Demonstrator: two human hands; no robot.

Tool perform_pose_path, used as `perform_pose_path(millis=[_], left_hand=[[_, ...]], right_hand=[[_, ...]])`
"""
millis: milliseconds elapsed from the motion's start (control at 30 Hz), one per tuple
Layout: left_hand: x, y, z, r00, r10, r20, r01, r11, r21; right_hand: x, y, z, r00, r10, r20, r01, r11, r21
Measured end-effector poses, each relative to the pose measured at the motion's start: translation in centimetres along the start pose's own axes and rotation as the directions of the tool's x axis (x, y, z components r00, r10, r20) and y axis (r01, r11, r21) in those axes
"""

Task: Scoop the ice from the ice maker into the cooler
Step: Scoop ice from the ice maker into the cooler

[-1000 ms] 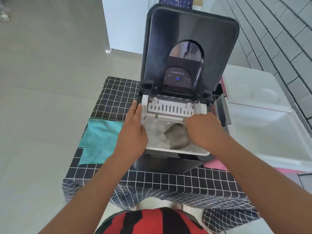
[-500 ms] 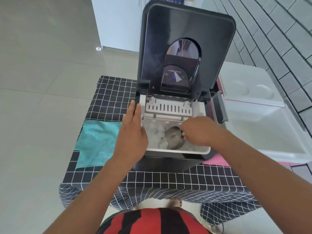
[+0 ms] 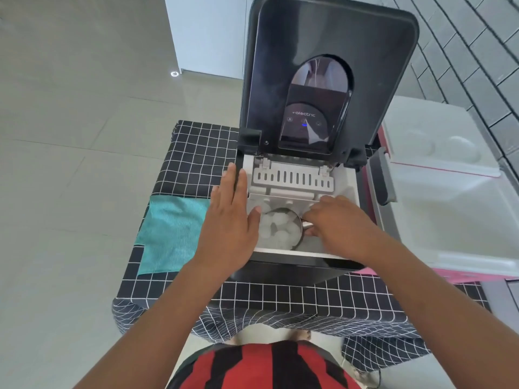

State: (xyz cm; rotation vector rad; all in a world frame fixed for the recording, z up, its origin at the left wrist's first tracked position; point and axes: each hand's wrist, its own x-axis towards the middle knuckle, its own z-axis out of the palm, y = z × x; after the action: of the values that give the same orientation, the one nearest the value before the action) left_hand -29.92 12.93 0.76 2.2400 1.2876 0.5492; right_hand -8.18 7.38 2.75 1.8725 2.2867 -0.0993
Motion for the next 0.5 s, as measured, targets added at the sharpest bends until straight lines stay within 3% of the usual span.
perform_pose_path(millis=[500], left_hand=[[-0.1,-0.5,0.7,0.999,-0.035,-0.035,0.029,0.987,-0.155]], right_hand=[[-2.5,2.0,-1.5,0.979,0.185,-0.087,-0.166,0.968,0.189]])
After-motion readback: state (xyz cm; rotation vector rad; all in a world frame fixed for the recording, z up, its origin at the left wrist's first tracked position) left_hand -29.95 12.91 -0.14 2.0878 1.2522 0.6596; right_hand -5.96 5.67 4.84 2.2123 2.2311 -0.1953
